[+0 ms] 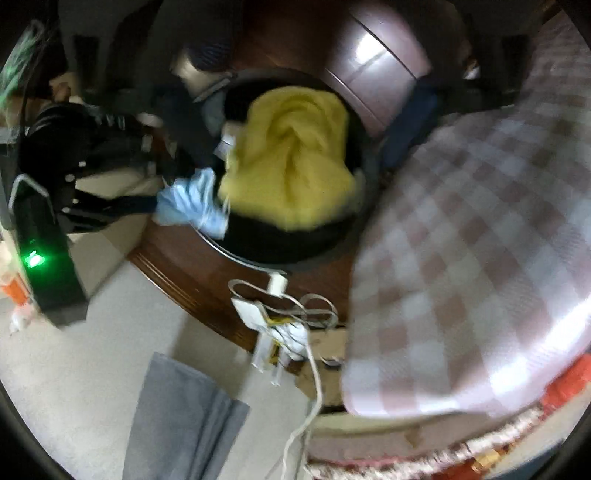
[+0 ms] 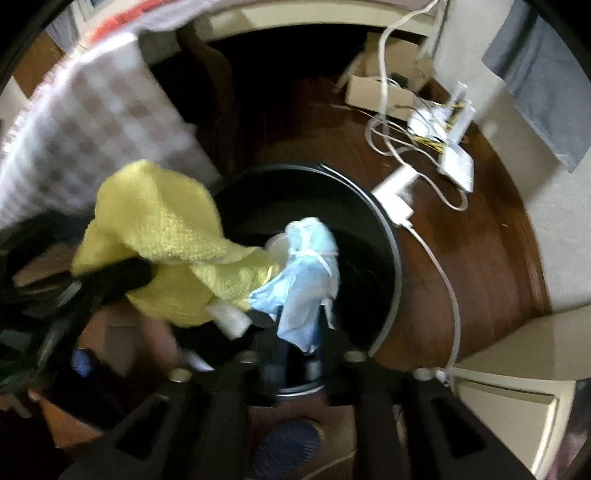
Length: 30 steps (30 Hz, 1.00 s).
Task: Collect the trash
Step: 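Open the left tool dropping the yellow cloth into the bin while the right tool drops the mask, then move both open tools back over the table toward the milk carton and red bag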
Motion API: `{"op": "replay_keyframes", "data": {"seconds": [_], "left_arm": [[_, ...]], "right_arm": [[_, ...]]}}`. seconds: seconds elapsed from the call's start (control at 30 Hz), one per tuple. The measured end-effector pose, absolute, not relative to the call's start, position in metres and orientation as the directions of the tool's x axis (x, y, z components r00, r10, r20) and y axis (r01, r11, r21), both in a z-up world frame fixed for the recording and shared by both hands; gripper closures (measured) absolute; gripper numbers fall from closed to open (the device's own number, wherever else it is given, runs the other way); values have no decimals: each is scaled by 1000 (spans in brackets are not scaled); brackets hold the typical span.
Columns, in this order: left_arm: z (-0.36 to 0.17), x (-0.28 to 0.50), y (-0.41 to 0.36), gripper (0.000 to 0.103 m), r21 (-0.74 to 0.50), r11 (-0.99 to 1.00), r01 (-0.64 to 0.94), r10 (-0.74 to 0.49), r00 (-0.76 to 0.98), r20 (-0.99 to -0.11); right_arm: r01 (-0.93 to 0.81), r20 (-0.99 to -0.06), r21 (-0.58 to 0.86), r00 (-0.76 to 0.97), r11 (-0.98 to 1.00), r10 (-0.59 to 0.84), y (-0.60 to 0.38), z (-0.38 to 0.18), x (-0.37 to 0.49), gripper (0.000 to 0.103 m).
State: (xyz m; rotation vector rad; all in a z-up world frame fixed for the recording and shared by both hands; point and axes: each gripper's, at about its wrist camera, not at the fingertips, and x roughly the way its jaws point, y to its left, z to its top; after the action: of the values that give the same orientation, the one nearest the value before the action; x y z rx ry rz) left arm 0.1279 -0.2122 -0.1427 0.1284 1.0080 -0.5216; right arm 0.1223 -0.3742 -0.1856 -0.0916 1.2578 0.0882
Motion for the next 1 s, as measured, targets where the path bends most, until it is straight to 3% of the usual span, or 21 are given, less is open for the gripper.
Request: {"op": "replay_keyframes", "data": {"seconds": [0.03,0.17,0.23,0.27,1.0], "left_arm": [[-143,128,-211,2,-123,874,470,-348,429,-833],[-150,133,-206,1,-96,894,438,-304,433,-849],[-151,132,-201,1,-90,901,424,-291,440,-850],[-152,132,-199,1,-86,903,420,-287,442,-850],[-136,121,-189,1,-50,915,400,-261,495,-829]], "right_arm": [[-103,-954,-44,298,994,-12,-378,-189,123,24],[-75,-960,-87,274,993,-63,-386,-193,121,20],[-65,-958,-95,277,993,-73,-388,-190,121,3],[-66,-956,-102,282,993,-79,-388,-189,122,1],[-71,-937,-124,337,990,-93,-378,-165,116,1]]}}
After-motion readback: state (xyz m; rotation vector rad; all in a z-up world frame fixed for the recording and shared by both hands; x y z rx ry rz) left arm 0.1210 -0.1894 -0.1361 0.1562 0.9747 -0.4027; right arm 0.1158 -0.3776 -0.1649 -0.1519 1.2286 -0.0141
